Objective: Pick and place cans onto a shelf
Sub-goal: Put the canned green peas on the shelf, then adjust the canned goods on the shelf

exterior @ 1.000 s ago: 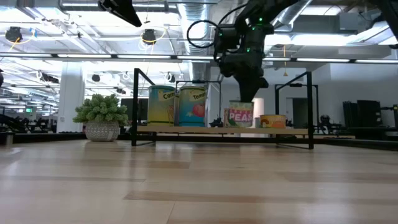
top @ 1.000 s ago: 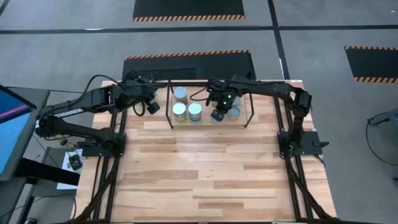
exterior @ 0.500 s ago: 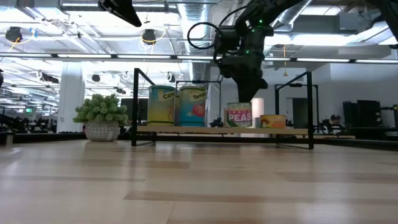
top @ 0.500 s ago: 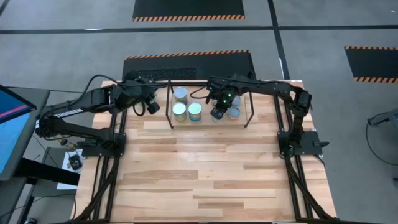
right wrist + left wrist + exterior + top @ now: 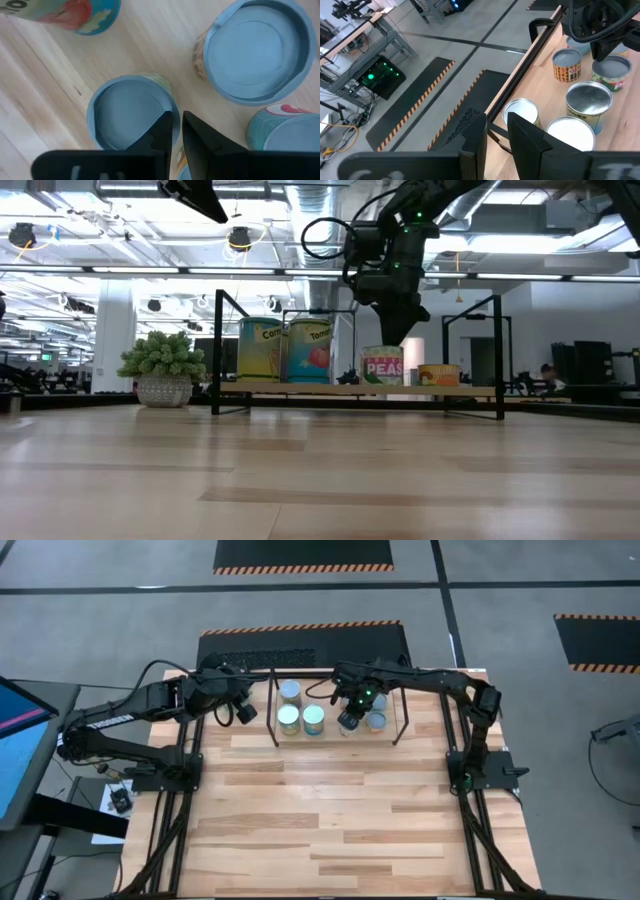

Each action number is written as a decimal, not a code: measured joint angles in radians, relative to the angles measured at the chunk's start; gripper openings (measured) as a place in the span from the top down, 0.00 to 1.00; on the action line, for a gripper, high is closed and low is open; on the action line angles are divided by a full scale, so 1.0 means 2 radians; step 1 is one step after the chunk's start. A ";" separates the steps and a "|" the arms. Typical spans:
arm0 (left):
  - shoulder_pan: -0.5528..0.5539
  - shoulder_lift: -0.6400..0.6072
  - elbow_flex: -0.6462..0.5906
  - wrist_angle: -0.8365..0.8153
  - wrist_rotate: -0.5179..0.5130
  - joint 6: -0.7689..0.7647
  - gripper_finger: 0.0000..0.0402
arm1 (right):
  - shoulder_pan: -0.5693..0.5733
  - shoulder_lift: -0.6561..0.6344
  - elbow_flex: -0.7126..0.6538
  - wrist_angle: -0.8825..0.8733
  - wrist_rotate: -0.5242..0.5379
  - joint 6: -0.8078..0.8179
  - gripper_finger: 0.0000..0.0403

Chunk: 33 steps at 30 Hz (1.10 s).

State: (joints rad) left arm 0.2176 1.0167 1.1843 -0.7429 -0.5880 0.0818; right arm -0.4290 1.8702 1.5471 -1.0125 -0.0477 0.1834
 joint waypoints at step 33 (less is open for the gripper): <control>0.000 0.000 0.000 -0.001 0.001 0.000 0.83 | 0.130 0.000 0.112 -0.279 0.142 -0.012 0.84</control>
State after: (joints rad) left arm 0.2180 1.0164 1.1843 -0.7448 -0.5854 0.0814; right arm -0.1691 1.8694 1.7712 -1.5704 0.2359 0.1588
